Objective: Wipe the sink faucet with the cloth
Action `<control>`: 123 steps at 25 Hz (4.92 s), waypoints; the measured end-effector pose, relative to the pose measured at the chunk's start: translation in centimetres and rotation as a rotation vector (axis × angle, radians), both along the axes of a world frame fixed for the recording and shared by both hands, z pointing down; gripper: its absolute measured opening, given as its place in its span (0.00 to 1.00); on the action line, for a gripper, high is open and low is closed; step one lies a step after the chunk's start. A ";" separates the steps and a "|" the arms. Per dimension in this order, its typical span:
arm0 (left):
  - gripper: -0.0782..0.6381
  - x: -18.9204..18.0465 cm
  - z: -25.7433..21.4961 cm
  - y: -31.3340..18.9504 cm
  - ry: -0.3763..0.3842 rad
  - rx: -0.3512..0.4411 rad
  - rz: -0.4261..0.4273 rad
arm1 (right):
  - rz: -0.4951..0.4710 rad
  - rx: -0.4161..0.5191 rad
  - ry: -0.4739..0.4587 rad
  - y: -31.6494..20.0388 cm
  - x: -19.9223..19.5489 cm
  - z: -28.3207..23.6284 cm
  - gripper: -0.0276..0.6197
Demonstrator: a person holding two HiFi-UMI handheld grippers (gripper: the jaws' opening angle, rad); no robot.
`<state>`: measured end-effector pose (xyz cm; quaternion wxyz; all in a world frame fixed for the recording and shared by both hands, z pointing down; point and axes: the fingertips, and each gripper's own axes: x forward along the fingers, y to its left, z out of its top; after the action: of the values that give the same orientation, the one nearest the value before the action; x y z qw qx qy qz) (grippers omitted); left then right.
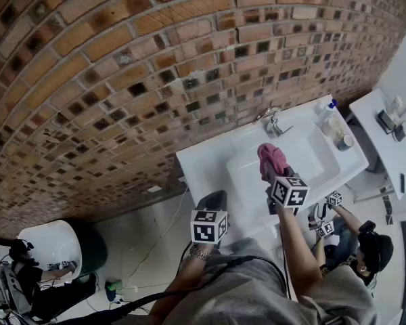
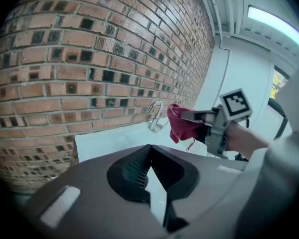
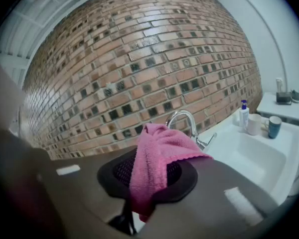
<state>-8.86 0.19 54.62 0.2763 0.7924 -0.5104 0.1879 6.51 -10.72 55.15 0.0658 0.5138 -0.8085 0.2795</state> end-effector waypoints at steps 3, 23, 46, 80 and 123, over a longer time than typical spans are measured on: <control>0.13 0.0 0.7 -2.1 -0.051 -0.006 -0.008 | -0.047 -0.024 0.118 -6.9 1.3 2.4 0.13; 0.13 -0.8 2.7 -9.1 -0.032 -0.047 -0.010 | -0.446 0.315 0.744 -15.0 -5.0 7.8 0.13; 0.13 -0.6 4.1 -7.6 -0.033 -0.084 -0.022 | 0.180 0.219 0.669 -25.9 12.6 4.7 0.10; 0.13 -0.3 5.1 -9.6 -0.015 -0.130 -0.022 | 0.143 0.013 0.720 -22.0 17.3 12.3 0.11; 0.13 0.5 4.4 -9.5 -0.002 -0.111 -0.005 | -0.051 0.300 -0.491 -23.1 9.5 -0.2 0.10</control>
<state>-8.31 -9.31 59.01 0.3198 0.7745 -0.5013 0.2159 16.06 -33.79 54.94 -0.2016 0.4140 -0.8452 0.2713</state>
